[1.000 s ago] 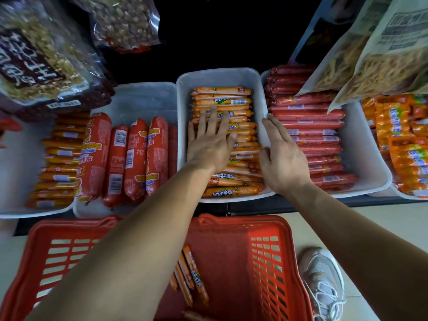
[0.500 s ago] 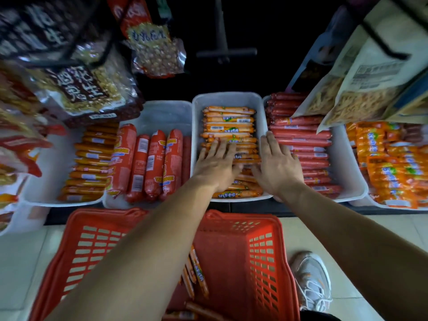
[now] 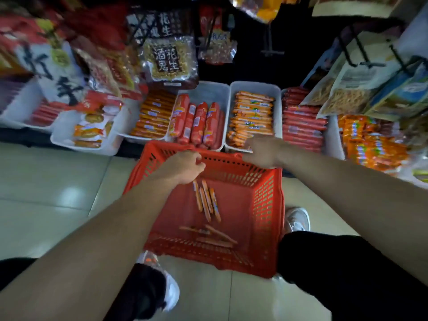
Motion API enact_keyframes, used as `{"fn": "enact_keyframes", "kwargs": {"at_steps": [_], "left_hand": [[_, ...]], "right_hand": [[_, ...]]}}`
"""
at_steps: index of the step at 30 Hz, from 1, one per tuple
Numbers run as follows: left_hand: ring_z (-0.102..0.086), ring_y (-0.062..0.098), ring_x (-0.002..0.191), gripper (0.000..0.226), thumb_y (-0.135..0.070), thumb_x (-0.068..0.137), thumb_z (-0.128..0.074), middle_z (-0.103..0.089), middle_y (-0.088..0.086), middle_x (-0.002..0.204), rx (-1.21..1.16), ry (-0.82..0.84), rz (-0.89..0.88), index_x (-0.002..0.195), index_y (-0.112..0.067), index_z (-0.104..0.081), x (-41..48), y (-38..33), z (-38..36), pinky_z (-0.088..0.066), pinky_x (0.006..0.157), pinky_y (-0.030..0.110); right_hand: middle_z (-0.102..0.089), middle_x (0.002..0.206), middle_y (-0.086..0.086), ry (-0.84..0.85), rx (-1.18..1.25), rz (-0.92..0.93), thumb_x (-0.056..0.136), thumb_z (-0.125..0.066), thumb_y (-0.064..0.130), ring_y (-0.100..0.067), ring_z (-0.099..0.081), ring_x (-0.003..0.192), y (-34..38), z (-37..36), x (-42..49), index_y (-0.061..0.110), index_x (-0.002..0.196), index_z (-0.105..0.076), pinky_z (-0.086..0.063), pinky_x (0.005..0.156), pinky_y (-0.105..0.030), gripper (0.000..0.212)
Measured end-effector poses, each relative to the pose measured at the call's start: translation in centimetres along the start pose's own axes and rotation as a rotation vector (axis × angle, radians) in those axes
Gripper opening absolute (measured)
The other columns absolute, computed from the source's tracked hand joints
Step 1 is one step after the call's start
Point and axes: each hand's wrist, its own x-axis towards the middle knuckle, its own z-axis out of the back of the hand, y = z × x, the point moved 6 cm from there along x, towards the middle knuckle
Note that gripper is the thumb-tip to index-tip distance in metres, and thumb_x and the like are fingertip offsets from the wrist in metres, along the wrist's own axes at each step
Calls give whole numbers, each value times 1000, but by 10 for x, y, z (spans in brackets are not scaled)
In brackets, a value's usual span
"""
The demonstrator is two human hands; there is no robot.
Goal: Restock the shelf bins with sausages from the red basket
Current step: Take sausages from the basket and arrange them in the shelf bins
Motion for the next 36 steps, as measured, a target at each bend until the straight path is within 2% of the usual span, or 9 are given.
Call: {"fn": "enact_keyframes", "kwargs": {"at_steps": [4, 8, 11, 14, 16, 20, 23, 28, 36], "left_hand": [[-53, 26, 128, 40, -29, 98, -55, -58, 12, 139, -32, 118, 11, 134, -12, -58, -29, 37, -63, -37, 103, 30], [-47, 30, 136, 58, -33, 98, -55, -46, 18, 149, 15, 302, 117, 148, -7, -41, -39, 76, -125, -35, 109, 32], [-51, 32, 131, 56, -41, 94, -59, -52, 17, 144, -13, 339, 128, 141, -12, -48, -34, 92, -153, -40, 104, 34], [-57, 29, 122, 41, -44, 93, -60, -61, 12, 133, 8, 412, 55, 127, -21, -60, -25, 100, -181, -44, 96, 33], [-58, 28, 120, 42, -48, 89, -62, -63, 9, 131, 45, 486, 31, 126, -27, -62, -21, 105, -200, -46, 97, 35], [-60, 29, 115, 39, -38, 91, -63, -63, 11, 130, 29, 661, 48, 124, -18, -63, -14, 110, -232, -46, 94, 34], [-57, 29, 116, 42, -33, 88, -65, -58, 12, 133, 51, 719, 48, 127, -18, -59, -9, 111, -244, -45, 92, 33], [-53, 26, 121, 56, -27, 88, -64, -51, 5, 143, 119, 844, 11, 142, -23, -49, -8, 113, -259, -45, 101, 37], [-60, 22, 104, 45, -31, 88, -67, -60, 3, 129, 80, 818, 5, 132, -25, -55, -6, 111, -264, -51, 87, 34]], "right_hand": [[-56, 133, -18, 83, 84, 44, 94, -55, 41, -34, -54, 124, 38, -87, -5, 11, 133, -56, -44, 99, -35, 50], [-48, 146, -18, 299, 126, 5, 97, -55, 36, -31, -47, 133, 57, -188, -1, 5, 139, -50, -38, 104, -31, 53], [-60, 135, -15, 412, 184, 32, 95, -58, 41, -32, -57, 122, 71, -239, 0, 12, 130, -61, -44, 95, -32, 45], [-63, 132, -12, 464, 207, 74, 89, -59, 54, -29, -61, 117, 84, -281, 9, 24, 128, -62, -47, 95, -33, 50], [-67, 121, -12, 496, 212, 54, 84, -61, 58, -30, -64, 108, 86, -309, 18, 22, 116, -64, -51, 89, -35, 48], [-62, 116, -14, 451, 189, 23, 81, -66, 56, -35, -62, 106, 89, -324, 27, 19, 114, -56, -49, 83, -39, 50], [-63, 113, -12, 458, 195, 42, 82, -66, 54, -33, -63, 103, 88, -332, 32, 21, 107, -63, -48, 81, -36, 42], [-64, 117, -11, 499, 169, 58, 84, -63, 38, -32, -61, 110, 92, -335, 30, 23, 112, -67, -49, 89, -38, 32], [-66, 120, -12, 684, 287, 56, 91, -57, 29, -29, -62, 107, 89, -343, 23, 12, 114, -66, -46, 84, -30, 30]]}}
